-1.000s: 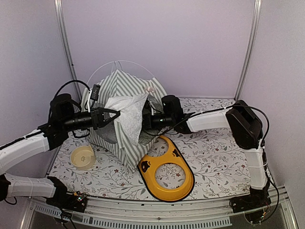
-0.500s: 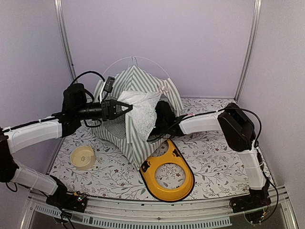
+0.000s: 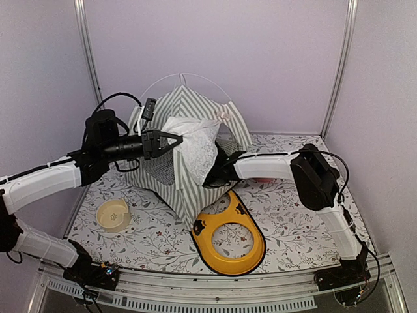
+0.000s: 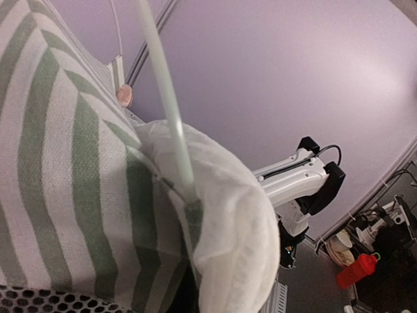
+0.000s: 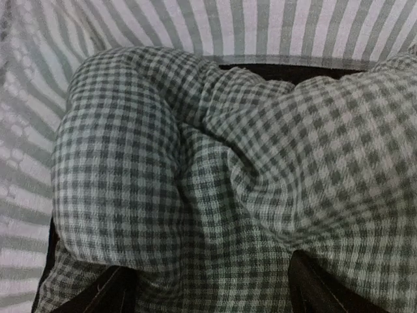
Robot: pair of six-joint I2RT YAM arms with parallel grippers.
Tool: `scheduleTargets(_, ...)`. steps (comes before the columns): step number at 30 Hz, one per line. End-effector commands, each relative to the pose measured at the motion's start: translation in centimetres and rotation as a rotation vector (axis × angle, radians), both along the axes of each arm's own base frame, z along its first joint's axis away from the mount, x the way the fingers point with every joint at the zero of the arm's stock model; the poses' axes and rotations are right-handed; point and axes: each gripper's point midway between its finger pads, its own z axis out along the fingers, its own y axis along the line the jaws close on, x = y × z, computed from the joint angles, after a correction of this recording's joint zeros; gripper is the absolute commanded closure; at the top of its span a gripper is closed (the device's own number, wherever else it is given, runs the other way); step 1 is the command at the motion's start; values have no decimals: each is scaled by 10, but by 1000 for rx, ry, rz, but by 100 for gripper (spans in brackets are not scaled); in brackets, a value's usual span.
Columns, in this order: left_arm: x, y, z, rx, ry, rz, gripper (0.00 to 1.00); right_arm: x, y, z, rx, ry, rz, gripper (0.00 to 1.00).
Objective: Set up the pet tent
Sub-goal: Adjust the cushion in the tent.
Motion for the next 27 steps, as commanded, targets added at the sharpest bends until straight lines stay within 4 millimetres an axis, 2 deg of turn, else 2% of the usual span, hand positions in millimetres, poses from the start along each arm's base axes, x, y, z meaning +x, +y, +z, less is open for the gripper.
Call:
scheduleTargets(1,31,51,47,-68,-106,338,100,-5,-11,69,105,-101,36,17)
scheduleTargets(2,37,60,43,-62,-80,393,100,-8,-15,87,150,-111,37,17)
scheduleTargets(3,42,67,38,-53,-53,435,100,-12,-20,89,168,-103,40,16)
scheduleTargets(5,44,74,32,-47,-28,467,100,-16,-27,105,221,-111,42,16)
scheduleTargets(8,45,73,28,-44,-1,464,100,-20,-34,122,264,-136,28,16)
scheduleTargets(14,48,73,17,-25,43,476,100,-3,-50,144,328,-117,-57,16)
scheduleTargets(19,54,78,9,-3,81,521,100,-4,-62,168,376,-125,-81,19)
scheduleTargets(27,51,73,16,-9,100,489,100,7,-107,202,338,-285,-245,26)
